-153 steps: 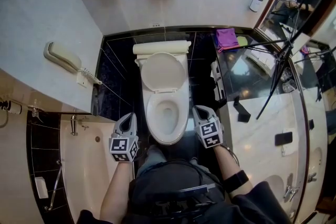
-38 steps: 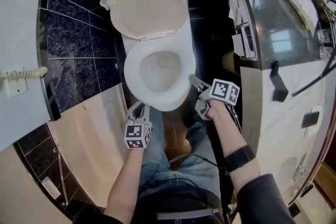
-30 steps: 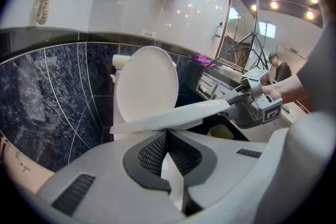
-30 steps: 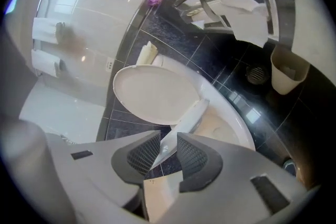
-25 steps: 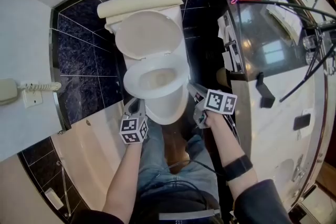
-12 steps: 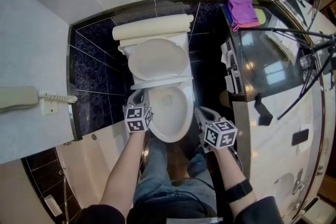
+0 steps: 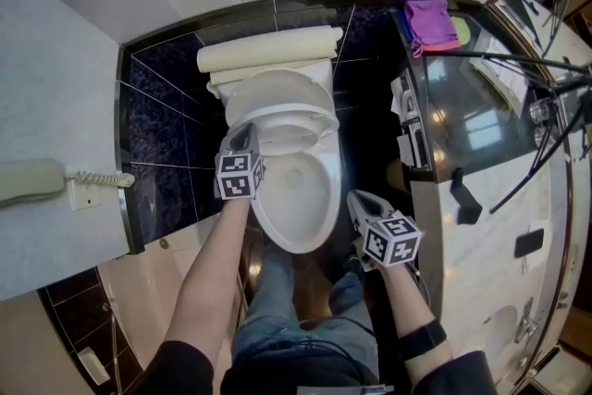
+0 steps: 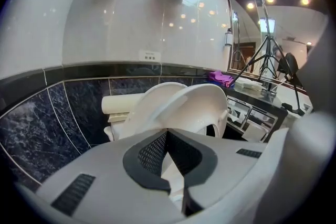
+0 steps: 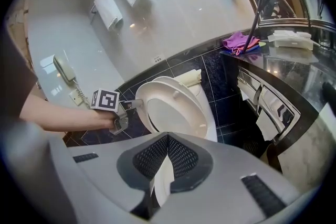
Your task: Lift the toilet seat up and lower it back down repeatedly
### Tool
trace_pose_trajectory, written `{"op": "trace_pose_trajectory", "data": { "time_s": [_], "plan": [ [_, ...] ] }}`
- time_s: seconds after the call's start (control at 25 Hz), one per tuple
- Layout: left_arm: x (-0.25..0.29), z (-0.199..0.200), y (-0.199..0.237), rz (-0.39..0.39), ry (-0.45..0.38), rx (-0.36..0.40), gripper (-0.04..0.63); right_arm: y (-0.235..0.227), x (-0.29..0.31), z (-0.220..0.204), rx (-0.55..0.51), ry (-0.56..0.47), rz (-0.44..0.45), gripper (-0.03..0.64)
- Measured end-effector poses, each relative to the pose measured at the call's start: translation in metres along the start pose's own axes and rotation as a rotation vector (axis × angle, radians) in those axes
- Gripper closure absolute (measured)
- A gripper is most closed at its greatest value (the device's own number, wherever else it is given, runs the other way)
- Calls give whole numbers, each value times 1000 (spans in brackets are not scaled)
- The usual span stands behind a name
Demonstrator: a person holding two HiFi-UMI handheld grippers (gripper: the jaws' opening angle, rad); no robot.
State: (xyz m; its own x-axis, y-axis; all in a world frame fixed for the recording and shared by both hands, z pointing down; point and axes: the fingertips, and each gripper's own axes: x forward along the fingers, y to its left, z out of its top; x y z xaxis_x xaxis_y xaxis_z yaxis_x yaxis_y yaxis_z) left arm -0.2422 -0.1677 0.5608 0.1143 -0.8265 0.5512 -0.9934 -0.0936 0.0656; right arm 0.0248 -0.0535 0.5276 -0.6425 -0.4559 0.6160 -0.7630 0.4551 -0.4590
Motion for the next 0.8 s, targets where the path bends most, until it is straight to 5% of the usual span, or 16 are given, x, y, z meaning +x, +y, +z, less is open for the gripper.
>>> {"op": "trace_pose_trajectory", "data": {
  "time_s": [0.44, 0.8],
  "plan": [
    [-5, 7, 8, 12, 14, 29, 595, 12, 2, 14, -41, -9, 11, 601],
    [-91, 19, -21, 19, -7, 76, 595, 24, -22, 25, -147, -8, 32, 601]
  ]
}}
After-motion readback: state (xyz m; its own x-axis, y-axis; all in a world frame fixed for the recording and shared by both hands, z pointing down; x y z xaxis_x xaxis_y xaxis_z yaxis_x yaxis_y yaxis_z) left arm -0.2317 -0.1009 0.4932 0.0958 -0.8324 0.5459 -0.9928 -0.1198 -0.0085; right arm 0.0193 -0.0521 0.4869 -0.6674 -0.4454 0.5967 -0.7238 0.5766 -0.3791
